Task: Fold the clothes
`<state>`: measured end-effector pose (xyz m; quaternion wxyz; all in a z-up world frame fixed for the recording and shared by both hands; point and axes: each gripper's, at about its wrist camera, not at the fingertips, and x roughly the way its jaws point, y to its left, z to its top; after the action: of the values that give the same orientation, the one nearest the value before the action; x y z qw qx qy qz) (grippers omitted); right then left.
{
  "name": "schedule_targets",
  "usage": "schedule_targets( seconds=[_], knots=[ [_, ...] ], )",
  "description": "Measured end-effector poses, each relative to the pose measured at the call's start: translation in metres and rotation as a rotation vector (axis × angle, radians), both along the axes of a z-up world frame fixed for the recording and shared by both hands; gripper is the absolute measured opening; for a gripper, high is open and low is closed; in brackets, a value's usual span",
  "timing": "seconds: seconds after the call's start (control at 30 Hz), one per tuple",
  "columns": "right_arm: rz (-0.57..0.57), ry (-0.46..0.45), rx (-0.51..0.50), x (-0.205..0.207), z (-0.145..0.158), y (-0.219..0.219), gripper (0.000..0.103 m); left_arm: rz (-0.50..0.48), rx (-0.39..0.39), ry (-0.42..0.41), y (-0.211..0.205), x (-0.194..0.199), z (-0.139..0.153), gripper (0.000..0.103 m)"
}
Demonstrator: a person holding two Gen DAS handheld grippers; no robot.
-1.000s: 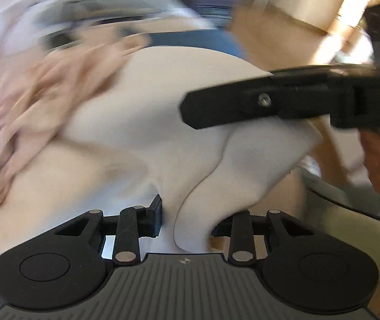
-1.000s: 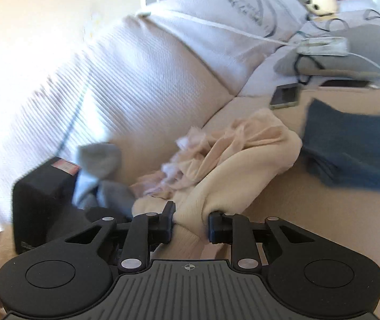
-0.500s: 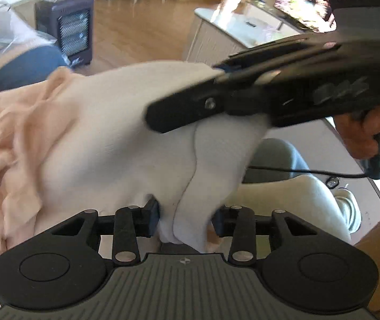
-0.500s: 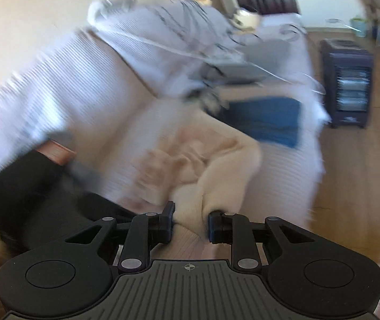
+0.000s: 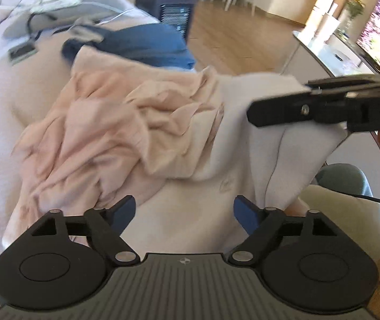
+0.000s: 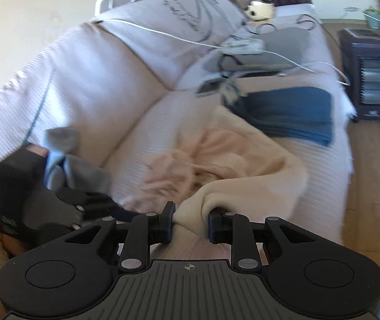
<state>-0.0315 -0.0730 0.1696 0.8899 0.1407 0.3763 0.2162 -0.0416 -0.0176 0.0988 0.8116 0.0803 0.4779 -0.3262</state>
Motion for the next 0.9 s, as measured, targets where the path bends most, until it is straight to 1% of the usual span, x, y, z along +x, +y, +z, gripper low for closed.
schedule_targets(
  seconds=[0.17,0.27,0.47,0.57,0.67,0.7,0.77,0.83,0.9],
  knots=[
    [0.107,-0.042,0.023,0.023,0.007,0.044,0.025,0.105,-0.016,0.02,0.033,-0.014,0.003,0.087],
    [0.179,-0.053,0.031,0.042,0.006,0.074,0.025,0.176,-0.004,0.025,0.056,-0.025,0.002,0.089],
    [0.302,-0.031,0.112,0.071,-0.004,0.125,0.025,0.336,0.004,0.072,0.102,-0.036,-0.011,0.093],
    [0.351,0.0,0.141,0.082,-0.014,0.146,0.026,0.416,0.002,0.092,0.122,-0.037,-0.016,0.093],
    [0.356,0.034,0.12,0.093,-0.025,0.159,0.032,0.448,-0.007,0.097,0.129,-0.037,-0.019,0.094],
    [0.345,0.047,0.111,0.095,-0.029,0.16,0.035,0.45,-0.01,0.1,0.129,-0.038,-0.019,0.095],
    [0.316,0.071,0.101,0.099,-0.036,0.159,0.037,0.456,-0.016,0.105,0.13,-0.039,-0.021,0.096],
    [0.298,0.071,0.103,0.098,-0.034,0.153,0.037,0.444,-0.016,0.109,0.127,-0.036,-0.023,0.098],
    [0.309,0.049,0.091,0.091,-0.025,0.146,0.037,0.43,-0.015,0.113,0.124,-0.033,-0.026,0.098]
  ],
)
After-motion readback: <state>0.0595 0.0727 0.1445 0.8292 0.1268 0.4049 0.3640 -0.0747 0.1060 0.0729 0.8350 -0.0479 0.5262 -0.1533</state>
